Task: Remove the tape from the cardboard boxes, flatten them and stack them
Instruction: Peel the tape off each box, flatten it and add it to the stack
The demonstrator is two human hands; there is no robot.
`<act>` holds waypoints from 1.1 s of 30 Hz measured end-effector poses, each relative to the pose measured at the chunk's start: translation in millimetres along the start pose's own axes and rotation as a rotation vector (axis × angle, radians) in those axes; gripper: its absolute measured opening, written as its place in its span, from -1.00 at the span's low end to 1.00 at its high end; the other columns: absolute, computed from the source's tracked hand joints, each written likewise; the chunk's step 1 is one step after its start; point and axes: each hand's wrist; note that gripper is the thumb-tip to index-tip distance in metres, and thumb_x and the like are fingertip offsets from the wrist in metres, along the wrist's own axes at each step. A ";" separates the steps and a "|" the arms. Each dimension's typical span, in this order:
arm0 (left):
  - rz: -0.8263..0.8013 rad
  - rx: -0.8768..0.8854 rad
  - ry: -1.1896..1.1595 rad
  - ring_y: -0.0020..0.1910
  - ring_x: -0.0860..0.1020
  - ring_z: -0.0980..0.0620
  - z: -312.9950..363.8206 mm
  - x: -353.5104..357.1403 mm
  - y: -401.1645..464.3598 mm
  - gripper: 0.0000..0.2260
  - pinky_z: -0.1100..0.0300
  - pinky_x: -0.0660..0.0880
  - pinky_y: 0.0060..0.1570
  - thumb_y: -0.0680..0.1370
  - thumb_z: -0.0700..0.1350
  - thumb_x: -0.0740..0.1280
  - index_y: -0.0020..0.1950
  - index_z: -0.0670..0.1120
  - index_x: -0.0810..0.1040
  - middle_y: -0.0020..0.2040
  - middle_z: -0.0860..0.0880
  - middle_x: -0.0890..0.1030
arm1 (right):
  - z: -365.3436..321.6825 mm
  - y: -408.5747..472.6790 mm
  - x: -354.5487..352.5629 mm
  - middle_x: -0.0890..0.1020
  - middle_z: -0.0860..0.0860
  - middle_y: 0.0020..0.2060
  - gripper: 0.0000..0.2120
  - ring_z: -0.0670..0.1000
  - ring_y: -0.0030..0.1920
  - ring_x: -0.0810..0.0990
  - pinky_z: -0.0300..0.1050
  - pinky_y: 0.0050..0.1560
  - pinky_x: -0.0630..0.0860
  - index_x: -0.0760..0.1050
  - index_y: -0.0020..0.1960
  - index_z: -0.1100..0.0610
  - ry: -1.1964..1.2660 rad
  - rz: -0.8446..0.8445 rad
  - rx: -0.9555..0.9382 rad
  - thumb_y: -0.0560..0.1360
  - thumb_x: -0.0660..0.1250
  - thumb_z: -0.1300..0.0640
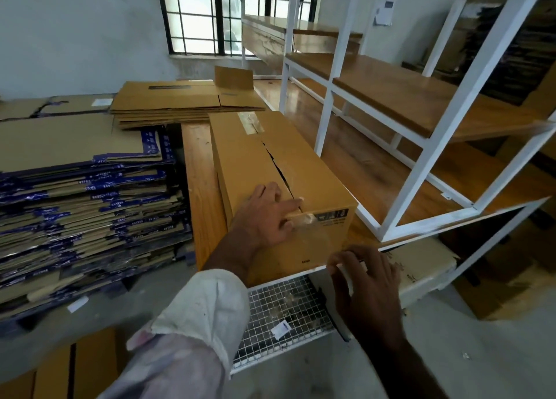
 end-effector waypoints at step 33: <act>0.117 -0.411 -0.336 0.41 0.33 -0.05 -0.2 5.7 14.5 -0.53 0.07 0.23 0.39 0.61 0.28 0.09 0.42 0.13 0.48 0.39 0.05 0.44 | 57.0 172.3 90.1 0.53 -0.02 0.29 -0.39 0.05 0.29 0.49 0.29 0.32 0.43 0.50 0.30 -0.05 0.206 -0.387 -0.052 0.48 0.08 -0.42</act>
Point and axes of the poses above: each hand's wrist, its own y-axis towards the middle knuckle, its own x-axis out of the palm, z = x × y
